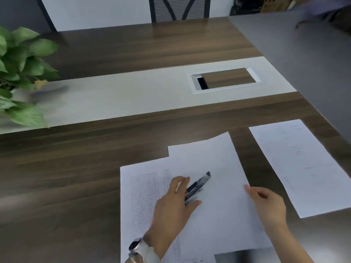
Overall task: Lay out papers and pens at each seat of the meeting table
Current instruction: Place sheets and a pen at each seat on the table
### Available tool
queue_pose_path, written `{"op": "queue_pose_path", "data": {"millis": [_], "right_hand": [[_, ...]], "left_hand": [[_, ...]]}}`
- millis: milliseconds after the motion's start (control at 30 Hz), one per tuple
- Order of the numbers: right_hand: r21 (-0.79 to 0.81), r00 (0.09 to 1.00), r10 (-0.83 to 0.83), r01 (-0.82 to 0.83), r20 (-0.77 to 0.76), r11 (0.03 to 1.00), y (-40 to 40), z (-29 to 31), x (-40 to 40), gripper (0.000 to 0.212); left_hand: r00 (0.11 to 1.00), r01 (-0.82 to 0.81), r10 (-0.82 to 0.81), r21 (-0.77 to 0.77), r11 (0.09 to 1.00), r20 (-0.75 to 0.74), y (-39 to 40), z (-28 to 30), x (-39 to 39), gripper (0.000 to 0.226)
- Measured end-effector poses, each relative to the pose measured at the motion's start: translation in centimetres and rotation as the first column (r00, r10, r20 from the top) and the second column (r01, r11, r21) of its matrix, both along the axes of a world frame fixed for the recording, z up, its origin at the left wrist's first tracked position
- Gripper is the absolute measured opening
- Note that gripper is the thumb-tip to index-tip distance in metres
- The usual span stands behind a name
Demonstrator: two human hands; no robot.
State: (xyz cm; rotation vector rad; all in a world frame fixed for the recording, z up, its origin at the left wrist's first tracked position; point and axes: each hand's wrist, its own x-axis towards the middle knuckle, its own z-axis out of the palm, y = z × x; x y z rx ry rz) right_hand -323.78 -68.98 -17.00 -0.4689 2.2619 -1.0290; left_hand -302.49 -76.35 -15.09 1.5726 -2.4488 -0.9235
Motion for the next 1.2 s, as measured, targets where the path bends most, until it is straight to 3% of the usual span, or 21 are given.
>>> {"op": "queue_pose_path", "data": {"millis": [100,233,400,567,800,1200], "right_hand": [[0.021,0.998,0.033,-0.032,-0.045,0.999,-0.3,-0.5,-3.1,0.019],[0.108,0.986,0.076,-0.06,-0.149,0.992,-0.7,-1.7,-6.8,0.018],[0.258,0.832,0.162,-0.024,-0.531,0.966,-0.4,-2.6,-11.3,0.043],[0.524,0.798,0.411,-0.143,-0.44,0.839,0.6,-4.2,-14.1,0.069],[0.502,0.788,0.41,-0.149,-0.461,0.852,0.8,-4.5,-14.5,0.078],[0.484,0.795,0.39,-0.141,-0.464,0.864,0.9,-4.6,-14.7,0.075]], "left_hand": [[0.964,0.24,-0.245,0.06,0.969,0.1,-0.5,-0.6,-5.7,0.074],[0.909,0.35,-0.377,0.165,0.922,0.177,-0.9,-2.7,-10.9,0.088],[0.872,0.383,-0.423,0.195,0.903,0.246,-1.4,-3.9,-13.7,0.093],[0.872,0.395,-0.432,0.189,0.899,0.231,-1.6,-4.2,-14.6,0.093],[0.875,0.402,-0.432,0.169,0.9,0.219,-1.4,-4.6,-14.9,0.094],[0.872,0.403,-0.436,0.179,0.898,0.223,-1.1,-4.0,-15.1,0.093]]}}
